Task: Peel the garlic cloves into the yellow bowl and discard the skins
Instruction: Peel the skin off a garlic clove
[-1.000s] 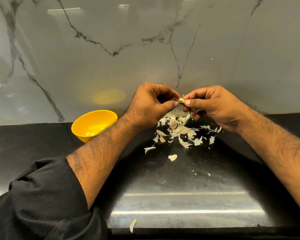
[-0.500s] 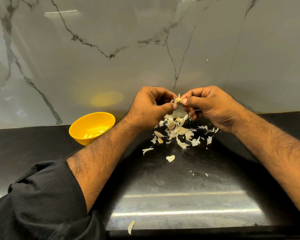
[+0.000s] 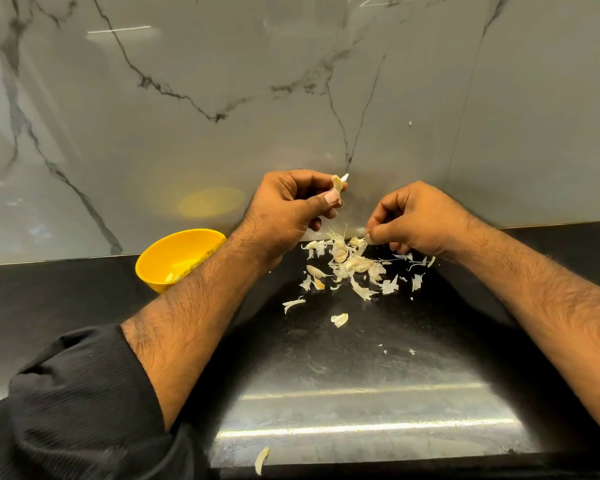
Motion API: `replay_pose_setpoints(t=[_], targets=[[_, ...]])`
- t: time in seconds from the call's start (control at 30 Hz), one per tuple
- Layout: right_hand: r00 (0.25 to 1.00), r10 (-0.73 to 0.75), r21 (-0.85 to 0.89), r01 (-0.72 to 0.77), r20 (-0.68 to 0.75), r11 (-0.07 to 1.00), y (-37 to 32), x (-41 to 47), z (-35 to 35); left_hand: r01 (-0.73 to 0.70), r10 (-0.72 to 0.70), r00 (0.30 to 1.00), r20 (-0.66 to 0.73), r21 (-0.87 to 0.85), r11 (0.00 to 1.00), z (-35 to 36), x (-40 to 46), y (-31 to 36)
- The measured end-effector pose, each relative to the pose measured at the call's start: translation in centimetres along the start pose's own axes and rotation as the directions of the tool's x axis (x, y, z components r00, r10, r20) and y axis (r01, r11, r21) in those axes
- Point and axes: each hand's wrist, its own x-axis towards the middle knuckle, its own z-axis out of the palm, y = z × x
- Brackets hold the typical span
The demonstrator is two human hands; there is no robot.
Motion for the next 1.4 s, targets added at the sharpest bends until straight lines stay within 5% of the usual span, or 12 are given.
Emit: replay_pose_setpoints(t=[0.27, 0.5, 0.63, 0.9, 1.07, 1.17, 1.4], targets=[[0.999, -0.036, -0.057, 0.038, 0.039, 0.998, -0.6, -0.2, -0.4, -0.034, 0.030, 0.999, 0.031, 0.138, 0.990, 0.0, 0.1, -0.1], [0.987, -0.155, 0.291, 0.160, -0.038, 0.943, -0.9, -0.6, -0.8, -0.032, 0.014, 0.997, 0.072, 0.255, 0.966, 0.2, 0.0, -0.1], [0.984, -0.174, 0.349, 0.179, -0.044, 0.920, -1.0, -0.6, -0.8, -0.048, 0.013, 0.995, 0.101, 0.360, 0.932, 0.4, 0.0, -0.2], [0.979, -0.200, 0.208, 0.201, -0.027, 0.957, -0.9, -0.6, -0.6, -0.085, 0.040, 0.989, 0.144, 0.322, 0.943, 0.3, -0.1, 0.1], [0.989, -0.146, -0.087, 0.143, -0.029, 0.986, -0.9, -0.6, -0.3, -0.102, 0.073, 0.981, 0.179, 0.161, 0.982, 0.1, -0.3, 0.4], [0.992, -0.113, -0.024, 0.112, -0.049, 0.993, -0.9, -0.6, -0.8, -0.088, 0.066, 0.986, 0.153, 0.141, 0.986, 0.0, -0.2, 0.2], [0.977, -0.204, -0.016, 0.204, -0.066, 0.979, -1.3, -0.9, -0.8, -0.119, 0.090, 0.992, 0.087, 0.432, 0.894, -0.1, 0.1, -0.3]])
